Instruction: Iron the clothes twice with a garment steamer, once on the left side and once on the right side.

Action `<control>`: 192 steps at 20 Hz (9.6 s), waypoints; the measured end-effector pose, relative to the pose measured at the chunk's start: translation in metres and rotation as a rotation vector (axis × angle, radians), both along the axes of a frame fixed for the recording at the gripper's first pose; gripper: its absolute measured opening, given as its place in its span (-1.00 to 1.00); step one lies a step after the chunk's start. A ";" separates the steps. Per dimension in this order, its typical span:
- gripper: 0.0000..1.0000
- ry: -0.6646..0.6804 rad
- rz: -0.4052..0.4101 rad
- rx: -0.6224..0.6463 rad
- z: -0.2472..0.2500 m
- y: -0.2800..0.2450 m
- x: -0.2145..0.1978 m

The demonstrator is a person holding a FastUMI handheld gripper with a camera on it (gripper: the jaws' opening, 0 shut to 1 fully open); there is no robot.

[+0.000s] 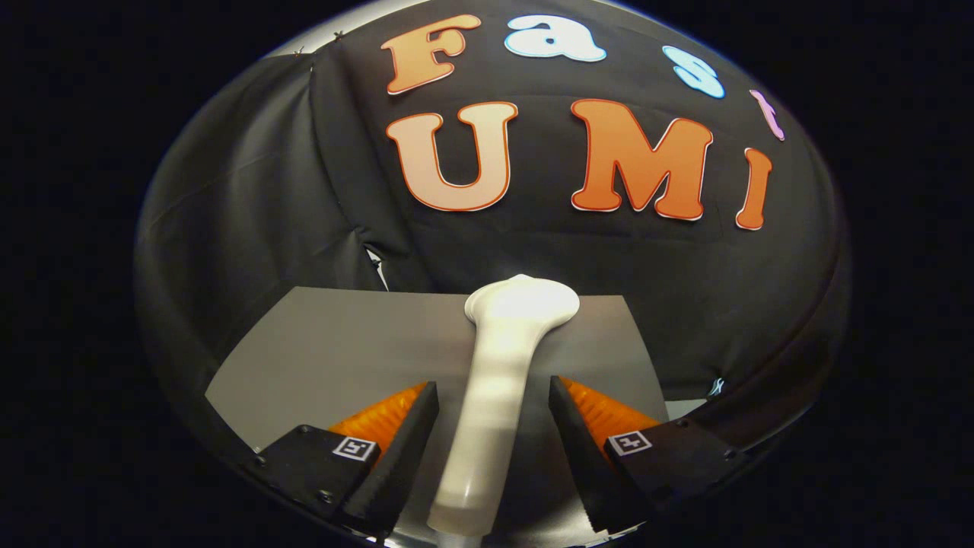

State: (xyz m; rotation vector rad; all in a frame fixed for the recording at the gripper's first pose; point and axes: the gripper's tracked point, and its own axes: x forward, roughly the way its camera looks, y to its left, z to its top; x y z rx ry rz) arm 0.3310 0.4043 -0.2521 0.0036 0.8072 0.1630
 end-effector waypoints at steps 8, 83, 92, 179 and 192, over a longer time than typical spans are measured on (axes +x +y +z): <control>0.27 0.027 -0.017 0.001 -0.014 0.001 0.000; -0.18 -0.688 0.033 0.061 0.197 -0.276 -0.192; -0.18 -0.680 0.014 0.042 0.185 -0.278 -0.180; -0.19 -0.686 -0.060 -0.049 0.201 -0.432 -0.190; -0.19 -0.640 -0.104 -0.015 0.184 -0.446 -0.175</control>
